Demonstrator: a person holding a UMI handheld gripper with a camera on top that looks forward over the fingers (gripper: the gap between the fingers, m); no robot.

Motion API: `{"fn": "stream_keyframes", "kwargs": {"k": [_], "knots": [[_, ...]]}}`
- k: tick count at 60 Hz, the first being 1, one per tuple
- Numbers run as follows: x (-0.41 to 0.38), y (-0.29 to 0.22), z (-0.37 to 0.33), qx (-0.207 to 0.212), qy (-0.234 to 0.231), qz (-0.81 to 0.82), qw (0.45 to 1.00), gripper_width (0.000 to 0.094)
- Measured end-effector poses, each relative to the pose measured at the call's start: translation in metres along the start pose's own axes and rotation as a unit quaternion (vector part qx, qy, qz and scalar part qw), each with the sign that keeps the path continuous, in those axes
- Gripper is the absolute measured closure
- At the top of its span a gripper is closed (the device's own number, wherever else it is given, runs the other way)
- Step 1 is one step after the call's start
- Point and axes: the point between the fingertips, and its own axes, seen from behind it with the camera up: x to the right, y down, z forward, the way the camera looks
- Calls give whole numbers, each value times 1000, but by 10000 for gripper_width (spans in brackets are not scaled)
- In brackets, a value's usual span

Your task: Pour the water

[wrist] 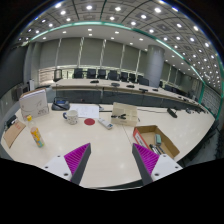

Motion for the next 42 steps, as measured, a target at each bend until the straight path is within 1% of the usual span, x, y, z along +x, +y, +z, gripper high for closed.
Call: {"fn": "stream_keyframes", "kwargs": {"k": [6, 14, 28, 33, 37, 42], "knots": [[-22, 5, 6, -2, -15, -4, 1000, 79], [-76, 13, 15, 1, -48, -11, 999, 78], [-218, 43, 37, 14, -120, -19, 992, 75], [-271, 56, 50, 27, -137, -17, 990, 77], [-315, 65, 61, 26, -152, -18, 988, 75], [-365, 63, 75, 40, -167, -13, 985, 75]]}}
